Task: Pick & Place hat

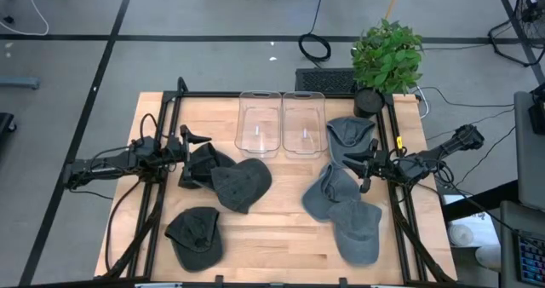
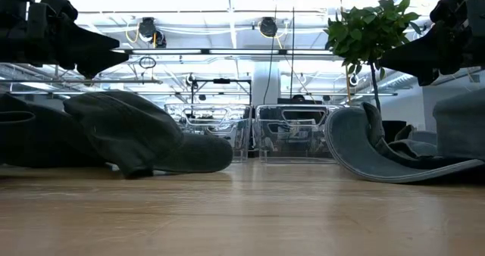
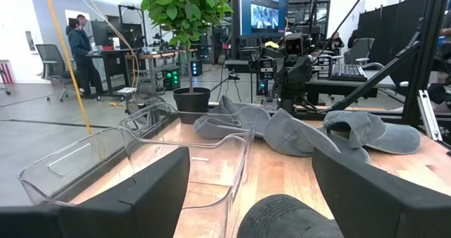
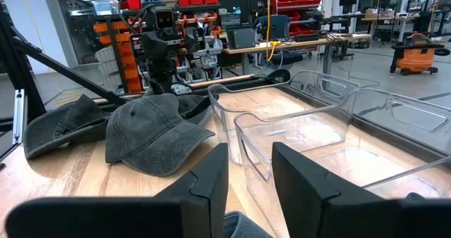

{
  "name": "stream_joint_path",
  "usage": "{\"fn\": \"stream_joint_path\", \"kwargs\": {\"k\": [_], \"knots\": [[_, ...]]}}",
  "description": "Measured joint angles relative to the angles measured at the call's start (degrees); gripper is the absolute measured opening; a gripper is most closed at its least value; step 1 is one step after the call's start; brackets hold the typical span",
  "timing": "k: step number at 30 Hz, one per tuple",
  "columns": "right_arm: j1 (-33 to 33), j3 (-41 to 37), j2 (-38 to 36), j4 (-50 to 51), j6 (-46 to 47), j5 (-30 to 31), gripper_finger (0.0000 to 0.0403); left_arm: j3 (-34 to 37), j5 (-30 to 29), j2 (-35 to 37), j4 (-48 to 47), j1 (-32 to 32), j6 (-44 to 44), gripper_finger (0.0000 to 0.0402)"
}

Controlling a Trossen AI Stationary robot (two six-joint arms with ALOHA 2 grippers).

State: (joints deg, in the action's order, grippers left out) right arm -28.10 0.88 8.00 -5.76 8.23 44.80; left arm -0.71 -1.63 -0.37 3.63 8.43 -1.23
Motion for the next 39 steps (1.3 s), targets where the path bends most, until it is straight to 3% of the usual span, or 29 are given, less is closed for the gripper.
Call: {"fn": "stream_joint_path", "kwargs": {"k": [14, 17, 25, 30, 33, 39], "knots": [[0.0, 0.0, 0.0, -0.2, 0.5, -1.6, 0.0113, 0.0, 0.0, 0.0, 0.0, 0.0, 0.0, 0.0306], [0.0, 0.0, 0.0, -1.0, 1.2, -5.7, 0.0145, 0.0, 0.0, 0.0, 0.0, 0.0, 0.0, 0.0306], [0.0, 0.0, 0.0, -1.2, 2.0, -5.9, 0.0266, 0.0, 0.0, 0.0, 0.0, 0.0, 0.0, 0.0306], [0.0, 0.3, 0.0, -1.4, -0.6, -5.9, 0.0321, 0.0, 0.0, 0.0, 0.0, 0.0, 0.0, 0.0306], [0.0, 4.0, 0.8, 1.4, -4.9, -5.7, 0.0332, 0.0, 0.0, 0.0, 0.0, 0.0, 0.0, 0.0306], [0.0, 20.5, 9.0, 11.4, -12.6, -0.1, 0.0322, 0.0, 0.0, 0.0, 0.0, 0.0, 0.0, 0.0306]]}}
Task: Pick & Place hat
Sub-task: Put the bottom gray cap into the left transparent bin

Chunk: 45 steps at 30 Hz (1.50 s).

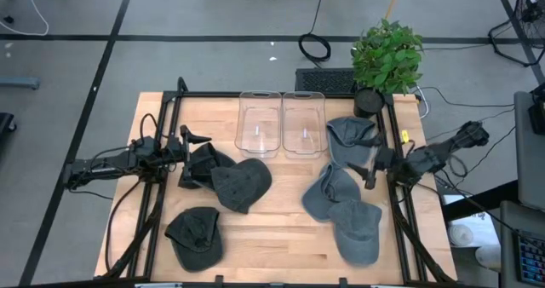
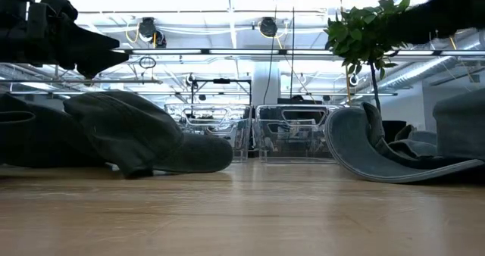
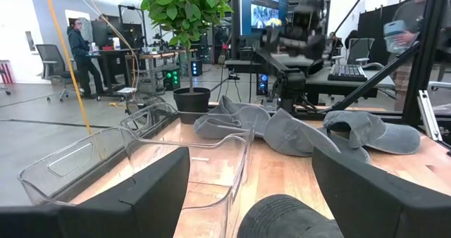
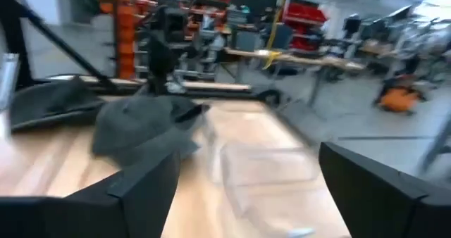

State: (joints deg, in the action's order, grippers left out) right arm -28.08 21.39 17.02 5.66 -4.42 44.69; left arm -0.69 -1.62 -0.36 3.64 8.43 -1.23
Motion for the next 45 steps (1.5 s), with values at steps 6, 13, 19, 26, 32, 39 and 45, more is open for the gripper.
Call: {"fn": "stream_joint_path", "kwargs": {"k": [6, 13, 19, 26, 32, 39, 45], "knots": [[0.0, 15.9, 10.2, 11.4, -1.2, 0.2, 0.0319, 0.0, 0.0, 0.0, -0.4, 0.0, 0.0, 0.0306], [0.0, 32.0, 18.8, 23.0, 1.7, 0.3, 0.0318, 0.0, 0.0, 0.0, -0.4, 0.0, 0.0, 0.0306], [0.0, 43.8, 24.8, 31.9, 4.0, 0.3, 0.0318, 0.0, 0.0, 0.0, -0.5, 0.0, 0.0, 0.0306], [0.0, 57.8, 31.7, 46.2, 9.6, -1.2, 0.0318, 0.0, 0.0, 0.0, -0.4, 0.0, 0.0, 0.0306], [-1.4, 69.9, 38.7, 60.0, 13.7, -4.7, 0.0318, 0.0, 0.0, 0.0, -0.4, 0.0, 0.0, 0.0306], [-3.6, 82.5, 46.9, 74.3, 19.6, -6.4, 0.0318, 0.0, 0.0, 0.0, -0.4, 0.0, 0.0, 0.0306], [-4.7, 94.2, 55.3, 83.7, 28.0, -13.9, 0.0318, 0.0, 0.0, 0.0, -0.4, 0.0, 0.0, 0.0306]]}}
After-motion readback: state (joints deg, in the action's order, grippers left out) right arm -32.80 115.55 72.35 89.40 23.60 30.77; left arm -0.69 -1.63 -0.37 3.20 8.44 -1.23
